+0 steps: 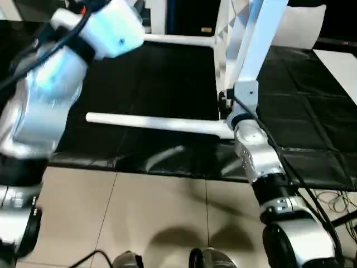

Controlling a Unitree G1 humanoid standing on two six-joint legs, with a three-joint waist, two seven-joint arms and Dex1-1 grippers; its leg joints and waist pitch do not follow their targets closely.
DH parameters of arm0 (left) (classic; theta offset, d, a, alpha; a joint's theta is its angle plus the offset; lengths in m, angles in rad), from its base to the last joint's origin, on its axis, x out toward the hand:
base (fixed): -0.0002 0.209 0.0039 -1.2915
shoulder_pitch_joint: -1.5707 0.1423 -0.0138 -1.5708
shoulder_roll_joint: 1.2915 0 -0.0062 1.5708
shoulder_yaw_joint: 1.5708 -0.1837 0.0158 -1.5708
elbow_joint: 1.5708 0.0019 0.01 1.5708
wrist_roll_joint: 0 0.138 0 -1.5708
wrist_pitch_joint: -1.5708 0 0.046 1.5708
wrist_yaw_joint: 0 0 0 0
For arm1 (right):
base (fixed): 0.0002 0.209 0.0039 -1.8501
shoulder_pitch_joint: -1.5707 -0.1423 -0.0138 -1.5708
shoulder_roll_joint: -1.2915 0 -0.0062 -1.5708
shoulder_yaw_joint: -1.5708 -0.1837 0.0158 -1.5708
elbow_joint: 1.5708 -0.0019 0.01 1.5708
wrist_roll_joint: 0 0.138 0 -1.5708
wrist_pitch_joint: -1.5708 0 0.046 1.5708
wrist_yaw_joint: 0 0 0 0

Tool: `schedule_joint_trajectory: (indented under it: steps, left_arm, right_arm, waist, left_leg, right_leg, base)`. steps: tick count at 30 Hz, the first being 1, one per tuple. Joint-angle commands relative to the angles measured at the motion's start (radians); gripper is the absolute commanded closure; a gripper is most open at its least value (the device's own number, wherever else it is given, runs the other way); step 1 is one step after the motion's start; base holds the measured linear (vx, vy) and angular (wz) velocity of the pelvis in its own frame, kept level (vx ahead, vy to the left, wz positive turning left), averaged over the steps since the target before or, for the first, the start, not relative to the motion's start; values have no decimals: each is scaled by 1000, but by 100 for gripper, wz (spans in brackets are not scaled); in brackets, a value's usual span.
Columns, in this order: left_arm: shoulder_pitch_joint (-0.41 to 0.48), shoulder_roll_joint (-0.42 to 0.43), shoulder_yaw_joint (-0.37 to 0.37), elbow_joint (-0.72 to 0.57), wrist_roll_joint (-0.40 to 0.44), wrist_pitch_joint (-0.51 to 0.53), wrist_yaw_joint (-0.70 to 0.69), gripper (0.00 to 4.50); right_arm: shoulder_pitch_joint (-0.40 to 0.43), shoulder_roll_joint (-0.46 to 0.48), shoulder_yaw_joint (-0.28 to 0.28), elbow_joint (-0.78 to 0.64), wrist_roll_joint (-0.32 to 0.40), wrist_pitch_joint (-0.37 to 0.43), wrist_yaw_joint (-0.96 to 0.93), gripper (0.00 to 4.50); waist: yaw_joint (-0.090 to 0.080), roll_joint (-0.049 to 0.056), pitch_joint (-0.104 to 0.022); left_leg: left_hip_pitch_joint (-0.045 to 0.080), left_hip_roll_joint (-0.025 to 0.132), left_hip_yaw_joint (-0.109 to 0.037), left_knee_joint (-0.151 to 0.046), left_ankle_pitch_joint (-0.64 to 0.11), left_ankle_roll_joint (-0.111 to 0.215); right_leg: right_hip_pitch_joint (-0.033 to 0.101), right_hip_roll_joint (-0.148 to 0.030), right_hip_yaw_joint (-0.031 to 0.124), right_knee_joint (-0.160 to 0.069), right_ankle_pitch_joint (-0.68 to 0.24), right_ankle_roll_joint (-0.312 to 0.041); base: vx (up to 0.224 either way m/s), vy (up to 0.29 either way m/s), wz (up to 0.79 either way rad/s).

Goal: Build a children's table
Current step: Flip table

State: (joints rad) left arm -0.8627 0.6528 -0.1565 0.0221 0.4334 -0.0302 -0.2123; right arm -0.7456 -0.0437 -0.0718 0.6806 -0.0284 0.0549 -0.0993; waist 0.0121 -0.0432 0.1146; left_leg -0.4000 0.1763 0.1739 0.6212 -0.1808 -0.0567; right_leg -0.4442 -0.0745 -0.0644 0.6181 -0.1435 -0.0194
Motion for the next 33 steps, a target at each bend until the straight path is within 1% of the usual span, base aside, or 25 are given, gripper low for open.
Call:
schedule_joint_trajectory:
  steps: [1,2,3,4,7,9,10,12,13,14,16,18,20,21,23,24,25,26,27,28,29,31,32,33]
  left_arm:
    - [-32,-7,-19,50,25,-19,11,0]
    - [-43,-7,-21,70,29,-23,15,0]
    - [-63,-16,-16,113,24,-38,23,0]
    - [-70,-23,-12,131,14,-41,22,0]
    - [-86,-29,-13,168,17,-41,27,0]
    - [-97,-38,-7,197,3,-52,23,37]
    - [-102,-42,-4,209,-2,-56,22,37]
    - [-113,-47,-3,232,-2,-62,29,56]
    - [-120,-52,-2,249,-8,-65,26,56]
    - [-123,-54,-2,255,-8,-66,26,81]
    - [-133,-58,-1,279,-10,-73,21,84]
    - [-142,-58,-4,300,-3,-65,15,95]
    - [-155,-53,-6,328,4,-71,14,120]
    - [-160,-51,-6,340,4,-76,14,125]
    - [-167,-49,-7,351,6,-78,13,140]
    - [-175,-44,-6,364,6,-81,10,152]
    - [-181,-42,-6,373,4,-84,5,161]
    - [-188,-40,-4,382,-3,-86,-6,161]
    - [-193,-42,-1,385,-23,-80,-34,175]
    - [-196,-44,0,387,-35,-77,-51,183]
    - [-195,-49,5,384,-52,-73,-67,190]
    - [-184,-68,21,355,-117,-40,-129,196]
    - [-176,-77,29,335,-149,-19,-159,201]
    - [-163,-85,38,309,-190,7,-199,208]
  right_arm:
    - [-13,-5,-5,5,3,-11,5,209]
    - [-14,-6,-2,3,0,-13,7,209]
    - [-16,-8,3,4,-1,-17,11,211]
    - [-17,-9,5,4,-1,-19,14,235]
    - [-22,-15,15,12,-8,-29,21,248]
    - [-25,-20,19,18,-16,-41,20,252]
    - [-25,-21,21,19,-20,-44,20,253]
    - [-24,-25,25,15,-25,-48,21,254]
    - [-21,-30,30,9,-32,-48,23,254]
    - [-20,-32,32,6,-34,-48,24,254]
    - [-17,-41,40,-3,-45,-49,25,254]
    - [-13,-65,58,-30,-71,-54,29,254]
    - [-3,-82,74,-56,-90,-51,41,254]
    - [3,-89,82,-67,-98,-51,47,254]
    - [9,-98,89,-78,-107,-51,53,254]
    - [16,-112,95,-93,-117,-50,62,254]
    - [19,-122,96,-102,-120,-49,68,254]
    - [20,-137,96,-114,-123,-47,75,254]
    - [13,-163,95,-122,-129,-44,88,254]
    - [7,-177,96,-123,-132,-43,95,254]
    - [-1,-193,95,-124,-133,-42,103,254]
    - [-28,-234,91,-125,-127,-35,137,254]
    - [-47,-258,87,-128,-113,-33,172,254]
    - [-72,-284,79,-137,-86,-28,231,254]
  waist:
    - [8,24,-92]
    - [8,23,-92]
    - [9,23,-92]
    - [10,25,-93]
    - [10,24,-93]
    - [11,23,-94]
    - [11,25,-95]
    - [11,24,-94]
    - [11,23,-93]
    - [12,23,-93]
    - [14,24,-93]
    - [17,22,-94]
    - [20,22,-94]
    - [23,24,-96]
    - [24,22,-96]
    - [26,24,-96]
    - [26,23,-96]
    - [28,24,-98]
    - [29,24,-97]
    - [29,27,-96]
    - [31,24,-95]
    - [34,25,-95]
    - [38,24,-95]
    - [39,26,-95]
  left_leg:
    - [21,36,-12,-75,-186,-44]
    - [22,34,-11,-75,-192,-43]
    - [21,34,-12,-75,-192,-45]
    - [23,34,-12,-75,-192,-46]
    - [22,35,-12,-75,-191,-45]
    - [21,35,-12,-74,-179,-40]
    - [22,35,-12,-74,-175,-37]
    - [22,35,-12,-75,-175,-34]
    - [22,35,-12,-75,-179,-34]
    - [23,35,-11,-75,-183,-33]
    - [24,36,-11,-74,-186,-33]
    - [23,36,-11,-74,-171,-32]
    - [22,34,-9,-73,-158,-26]
    - [22,34,-9,-72,-148,-22]
    - [19,34,-9,-71,-133,-16]
    - [20,34,-8,-70,-128,-13]
    - [19,34,-8,-70,-126,-10]
    - [20,33,-8,-69,-119,-6]
    - [19,33,-7,-69,-117,-3]
    - [20,34,-7,-69,-120,-1]
    - [19,32,-5,-68,-120,3]
    - [18,31,-4,-66,-116,15]
    - [19,29,-1,-64,-115,24]
    - [17,29,-2,-64,-111,28]
  right_leg:
    - [68,-58,49,-51,-167,-200]
    - [67,-56,50,-52,-173,-198]
    - [69,-58,50,-51,-174,-198]
    - [68,-58,50,-52,-172,-199]
    - [68,-58,49,-51,-160,-206]
    - [70,-59,49,-49,-146,-211]
    - [69,-57,49,-49,-137,-216]
    - [70,-57,49,-49,-132,-220]
    - [70,-58,49,-49,-139,-221]
    - [69,-58,49,-51,-146,-220]
    - [69,-58,49,-51,-155,-218]
    - [71,-58,49,-49,-142,-217]
    - [72,-57,50,-48,-131,-217]
    - [72,-58,50,-48,-122,-219]
    - [75,-58,50,-46,-105,-225]
    - [75,-58,50,-45,-102,-225]
    - [76,-58,50,-46,-101,-226]
    - [77,-59,50,-45,-99,-227]
    - [77,-58,50,-46,-99,-228]
    - [76,-59,50,-47,-104,-233]
    - [77,-59,50,-47,-109,-237]
    - [78,-61,51,-48,-125,-240]
    - [78,-61,51,-51,-142,-242]
    - [81,-62,51,-49,-146,-246]
  base:
    - [0,0,0]
    - [0,0,0]
    - [0,0,0]
    - [0,0,0]
    - [0,0,0]
    - [0,0,0]
    - [0,0,0]
    - [0,0,0]
    - [0,0,0]
    - [0,0,0]
    - [0,0,0]
    - [0,0,0]
    - [0,0,0]
    - [0,0,0]
    - [0,0,0]
    - [0,0,0]
    - [0,0,0]
    - [0,0,0]
    - [0,0,0]
    - [0,0,0]
    - [0,0,0]
    - [0,0,0]
    - [0,0,0]
    - [0,0,0]
